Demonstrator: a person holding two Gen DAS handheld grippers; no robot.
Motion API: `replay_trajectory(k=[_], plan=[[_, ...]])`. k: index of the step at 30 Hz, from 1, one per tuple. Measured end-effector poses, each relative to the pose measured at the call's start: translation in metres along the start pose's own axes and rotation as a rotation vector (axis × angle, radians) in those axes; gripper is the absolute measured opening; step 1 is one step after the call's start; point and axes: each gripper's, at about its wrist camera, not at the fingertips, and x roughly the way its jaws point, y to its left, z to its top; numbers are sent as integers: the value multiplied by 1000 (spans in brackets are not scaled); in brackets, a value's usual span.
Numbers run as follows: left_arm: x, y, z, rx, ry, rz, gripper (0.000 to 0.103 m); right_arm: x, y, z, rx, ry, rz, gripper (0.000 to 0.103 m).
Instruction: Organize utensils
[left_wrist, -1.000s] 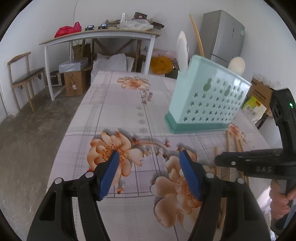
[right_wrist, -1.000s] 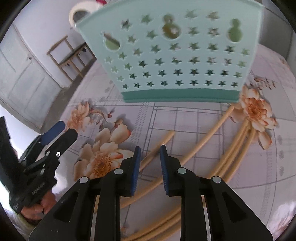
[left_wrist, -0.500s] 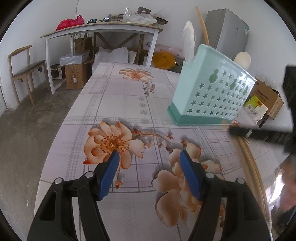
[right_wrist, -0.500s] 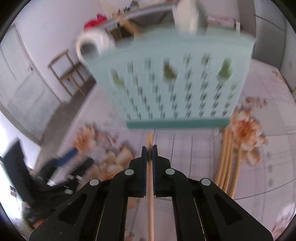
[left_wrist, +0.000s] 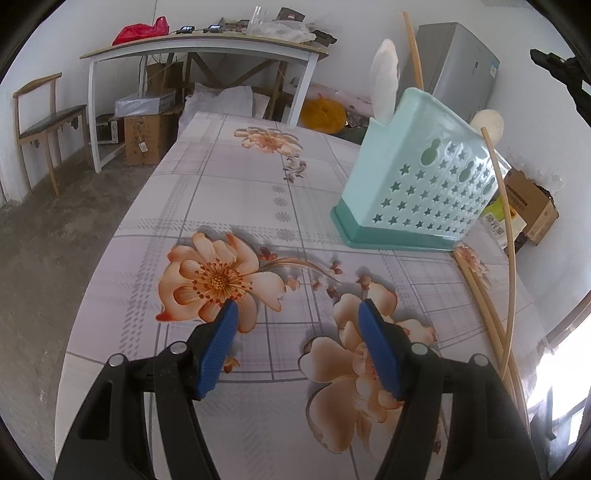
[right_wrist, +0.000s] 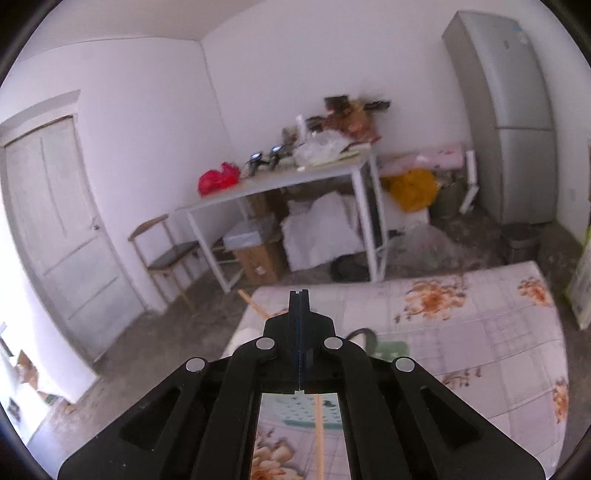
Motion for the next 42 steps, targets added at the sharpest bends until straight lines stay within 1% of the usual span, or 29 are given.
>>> replay_trajectory(k=[1, 3, 4, 6, 8, 9, 10, 12, 14, 15, 16, 18, 21, 23, 24, 25, 27, 30, 33, 35, 36, 37, 38, 40, 42], plan=[[0, 1, 0, -2, -1, -3, 65, 4, -2, -4, 13, 16, 3, 2], [-1, 2, -1, -8, -3, -7, 65, 20, -2, -18, 9, 81, -15, 4], [-1, 2, -1, -10, -4, -10, 65, 26, -4, -27, 7, 119, -29, 8], [-1, 3, -1, -13, -4, -15, 65, 44, -10, -57, 14, 232, -43, 20], [-1, 4, -1, -15, -4, -22, 66, 57, -14, -81, 17, 313, -78, 23], [-1, 4, -1, -14, -4, -25, 66, 62, -15, -89, 15, 337, -95, 26], [0, 3, -1, -11, -2, -27, 66, 66, -16, -98, 18, 360, -103, 31], [1, 1, 0, -1, 1, -29, 66, 81, -21, -110, 31, 404, -113, 31], [1, -1, -1, 7, 3, -31, 66, 89, -20, -111, 36, 405, -107, 31], [1, -1, -1, 7, 3, -32, 66, 91, -20, -109, 36, 393, -111, 26], [1, -1, -1, 5, 2, -33, 66, 93, -20, -108, 36, 387, -109, 19], [1, 0, -1, 1, 0, -36, 66, 100, -21, -106, 46, 394, -99, 10], [0, -1, -1, 3, 0, -33, 66, 100, -24, -109, 67, 419, -92, 10], [0, -1, -1, 5, 1, -32, 66, 97, -25, -114, 68, 446, -93, 13], [0, -1, -2, 5, 1, -32, 66, 95, -26, -117, 65, 460, -98, 15], [0, -1, -1, 8, 1, -30, 66, 93, -26, -120, 61, 473, -104, 20], [1, -2, -1, 14, 4, -29, 67, 90, -22, -130, 36, 506, -136, 24], [1, -3, -1, 21, 6, -30, 67, 97, -20, -146, 3, 559, -186, 24], [1, -3, -1, 20, 5, -31, 67, 108, -21, -162, -38, 594, -236, 24], [1, -3, -1, 20, 5, -30, 67, 120, -24, -178, -86, 624, -298, 16], [1, -3, -1, 21, 5, -30, 67, 119, -21, -179, -103, 601, -302, 8], [1, -3, -1, 21, 5, -30, 67, 118, -20, -180, -111, 598, -303, 6], [1, -3, -1, 20, 5, -31, 67, 117, -20, -180, -101, 595, -299, 5], [2, -3, -1, 18, 4, -33, 67, 107, -19, -174, -83, 560, -285, 5], [1, -3, -1, 19, 4, -33, 67, 91, -17, -161, -62, 503, -246, 5]])
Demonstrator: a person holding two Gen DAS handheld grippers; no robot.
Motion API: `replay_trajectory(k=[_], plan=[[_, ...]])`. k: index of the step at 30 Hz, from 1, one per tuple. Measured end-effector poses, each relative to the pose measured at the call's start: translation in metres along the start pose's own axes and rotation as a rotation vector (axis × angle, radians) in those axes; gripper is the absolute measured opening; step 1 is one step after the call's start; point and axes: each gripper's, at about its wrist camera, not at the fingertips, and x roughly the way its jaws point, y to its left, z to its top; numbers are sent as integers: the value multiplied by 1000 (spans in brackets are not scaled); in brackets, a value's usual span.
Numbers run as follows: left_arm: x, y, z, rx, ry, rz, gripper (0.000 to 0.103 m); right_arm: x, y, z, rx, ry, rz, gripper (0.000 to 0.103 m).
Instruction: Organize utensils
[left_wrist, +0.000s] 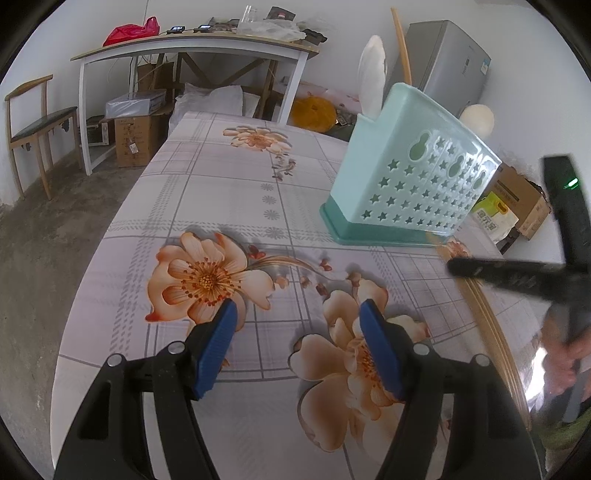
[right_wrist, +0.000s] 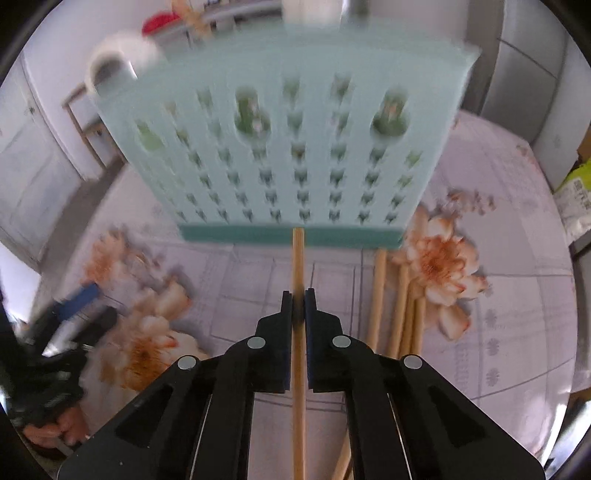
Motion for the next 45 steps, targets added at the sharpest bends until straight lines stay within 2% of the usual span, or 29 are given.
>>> replay_trajectory(k=[8, 11, 14, 18, 22, 25, 28, 33, 36, 39, 41, 43, 45], plan=[[0, 0, 0, -3, -1, -5, 67, -117, -5, 26, 22, -316, 170, 5], [1, 0, 0, 1, 1, -6, 67, -154, -5, 52, 31, -468, 229, 5], [0, 0, 0, 2, 0, -6, 67, -167, 2, 79, 32, -582, 246, 5], [0, 0, 0, -1, -1, -8, 67, -164, 5, 110, 37, -695, 302, 5], [0, 0, 0, -1, -1, -9, 67, -147, 11, 140, 29, -793, 266, 5], [0, 0, -1, -3, -3, -12, 67, -131, 15, 150, 15, -851, 201, 5], [1, 0, 0, -3, -3, -20, 67, -110, 17, 152, -11, -855, 142, 5], [1, 1, 0, -3, -3, -28, 67, -82, 18, 134, -75, -795, 54, 5], [1, 1, 0, -2, -2, -28, 67, -82, 14, 122, -86, -775, 48, 5], [1, 0, 0, 0, -2, -26, 68, -87, 5, 109, -78, -745, 77, 6], [1, 0, 0, 4, 0, -21, 68, -94, -4, 97, -69, -701, 94, 19], [1, 0, 0, 9, 1, -17, 68, -104, -14, 84, -48, -684, 99, 49], [1, 0, 0, 12, 2, -15, 68, -120, -28, 64, -12, -687, 116, 56]])
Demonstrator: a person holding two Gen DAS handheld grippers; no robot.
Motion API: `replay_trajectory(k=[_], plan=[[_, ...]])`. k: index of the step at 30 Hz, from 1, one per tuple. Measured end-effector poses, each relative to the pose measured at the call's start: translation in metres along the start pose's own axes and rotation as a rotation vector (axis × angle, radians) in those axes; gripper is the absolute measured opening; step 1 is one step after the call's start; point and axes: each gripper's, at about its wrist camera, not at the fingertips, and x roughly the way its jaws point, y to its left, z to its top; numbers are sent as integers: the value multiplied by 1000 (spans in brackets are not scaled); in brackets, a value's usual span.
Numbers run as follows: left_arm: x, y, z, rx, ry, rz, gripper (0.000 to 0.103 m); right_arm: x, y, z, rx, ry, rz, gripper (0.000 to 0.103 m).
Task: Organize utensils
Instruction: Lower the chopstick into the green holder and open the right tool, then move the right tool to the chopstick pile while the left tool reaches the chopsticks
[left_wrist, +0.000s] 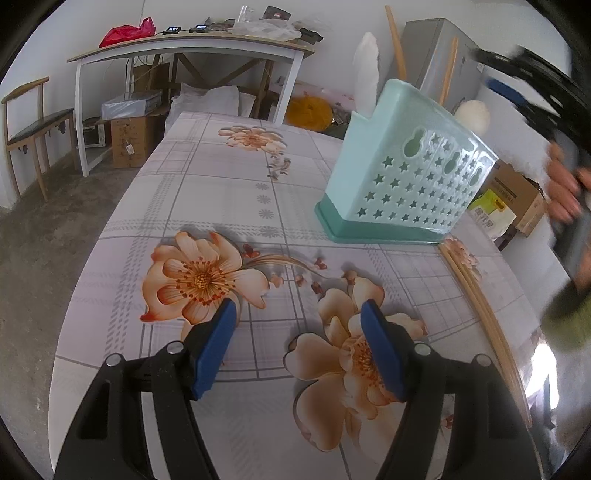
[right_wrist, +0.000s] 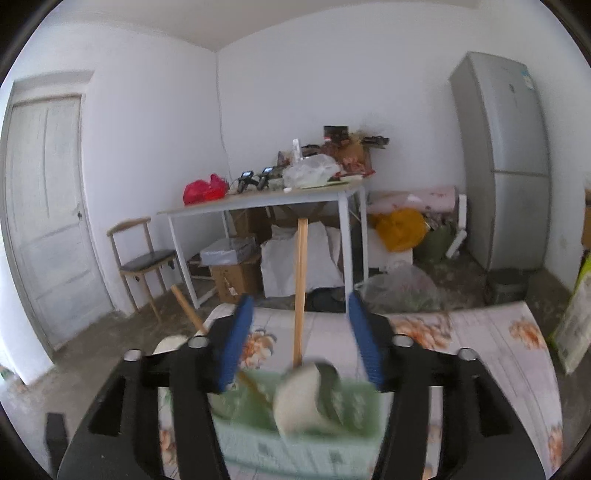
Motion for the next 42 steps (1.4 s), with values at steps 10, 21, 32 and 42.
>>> replay_trajectory(k=[10, 21, 32, 42], plan=[[4, -10, 0, 56, 21, 46, 70, -70, -54, -107, 291, 328, -75, 54], [-9, -52, 10, 147, -46, 16, 72, -53, -49, -182, 334, 574, -110, 16], [40, -142, 25, 240, 113, -214, 55, -59, -71, -185, 409, 550, -47, 8], [75, -177, 9, 339, 191, -169, 31, -63, -83, -189, 450, 546, -19, 4]])
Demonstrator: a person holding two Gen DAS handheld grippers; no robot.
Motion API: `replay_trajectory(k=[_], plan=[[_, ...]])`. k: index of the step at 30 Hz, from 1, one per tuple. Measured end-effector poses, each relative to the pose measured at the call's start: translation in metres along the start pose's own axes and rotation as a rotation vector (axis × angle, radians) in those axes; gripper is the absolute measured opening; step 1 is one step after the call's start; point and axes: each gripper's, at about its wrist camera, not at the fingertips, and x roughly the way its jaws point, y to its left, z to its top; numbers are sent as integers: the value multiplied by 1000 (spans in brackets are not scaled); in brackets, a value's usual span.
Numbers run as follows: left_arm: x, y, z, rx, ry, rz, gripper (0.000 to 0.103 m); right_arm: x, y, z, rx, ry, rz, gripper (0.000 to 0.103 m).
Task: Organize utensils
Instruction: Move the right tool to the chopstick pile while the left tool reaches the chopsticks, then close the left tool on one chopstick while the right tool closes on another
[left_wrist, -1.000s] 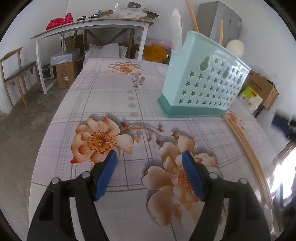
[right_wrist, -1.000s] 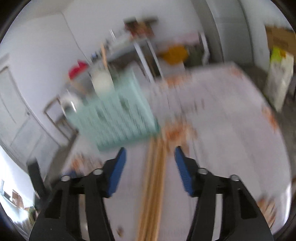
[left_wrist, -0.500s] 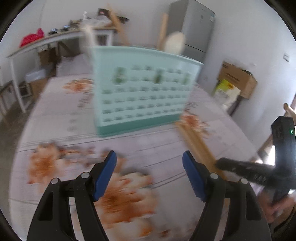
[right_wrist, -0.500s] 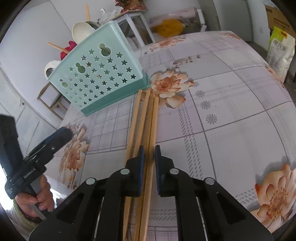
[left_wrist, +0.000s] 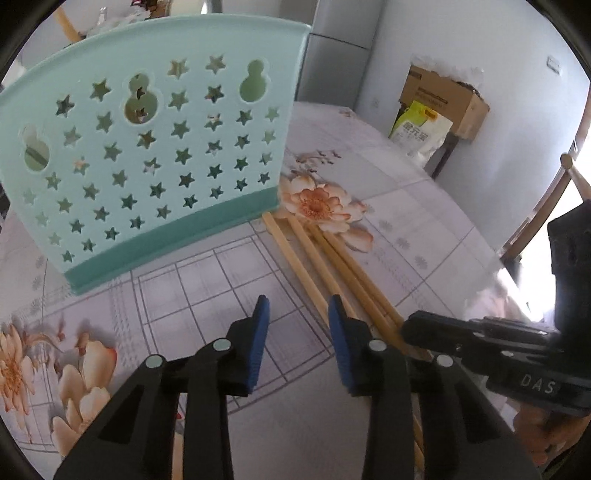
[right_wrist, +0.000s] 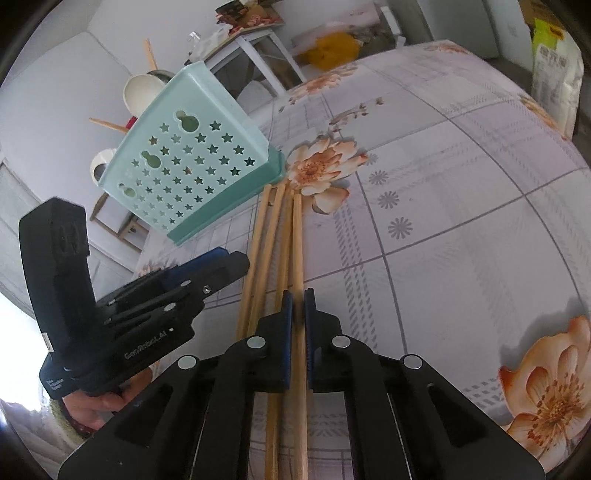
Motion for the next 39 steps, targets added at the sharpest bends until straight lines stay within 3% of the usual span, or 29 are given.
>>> replay_trajectory(k=[8, 16, 25, 39], plan=[[5, -6, 7, 37, 9, 50, 31, 0, 18, -3, -130, -29, -114, 4], [15, -13, 14, 84, 17, 107, 29, 2, 15, -3, -105, -33, -102, 4], [6, -2, 7, 91, 16, 140, 9, 3, 16, -3, -101, -39, -109, 4], [-29, 26, -25, 13, 32, 160, 8, 3, 14, -3, -72, -35, -100, 4]])
